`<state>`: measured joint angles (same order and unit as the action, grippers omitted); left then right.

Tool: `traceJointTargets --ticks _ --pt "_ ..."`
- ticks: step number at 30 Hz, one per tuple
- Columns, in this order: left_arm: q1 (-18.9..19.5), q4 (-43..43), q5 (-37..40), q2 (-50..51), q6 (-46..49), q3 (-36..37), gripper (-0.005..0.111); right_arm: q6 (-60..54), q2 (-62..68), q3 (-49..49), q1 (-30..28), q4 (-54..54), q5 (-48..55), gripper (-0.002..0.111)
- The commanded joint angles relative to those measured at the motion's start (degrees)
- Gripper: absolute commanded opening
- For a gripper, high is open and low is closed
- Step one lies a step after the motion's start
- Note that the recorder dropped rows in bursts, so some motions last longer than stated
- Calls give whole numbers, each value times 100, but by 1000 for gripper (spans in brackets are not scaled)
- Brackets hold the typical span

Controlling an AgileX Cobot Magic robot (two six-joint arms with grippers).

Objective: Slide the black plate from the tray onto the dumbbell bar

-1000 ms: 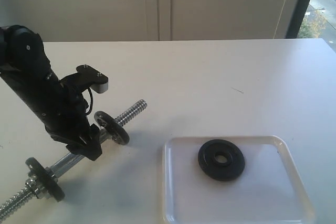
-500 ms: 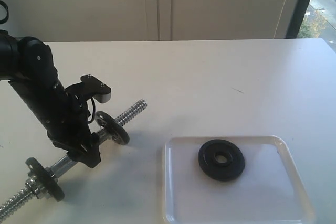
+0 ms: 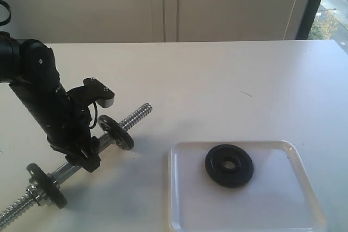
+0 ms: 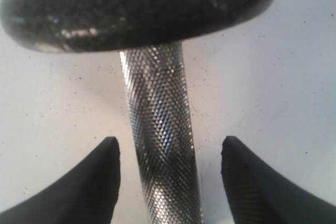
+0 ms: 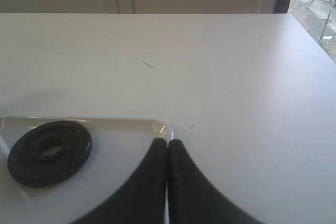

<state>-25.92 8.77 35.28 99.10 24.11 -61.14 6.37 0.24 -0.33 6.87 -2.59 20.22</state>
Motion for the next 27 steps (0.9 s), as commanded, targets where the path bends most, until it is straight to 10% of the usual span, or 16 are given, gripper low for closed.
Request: traceJointTargets --ticks 1,27 --pt "-4 7 7 -20 -30 18 51 8 -24 33 5 -20 -52 0" --pt "-4 7 -291 47 -12 187 51 8 -24 33 5 -20 -52 0"
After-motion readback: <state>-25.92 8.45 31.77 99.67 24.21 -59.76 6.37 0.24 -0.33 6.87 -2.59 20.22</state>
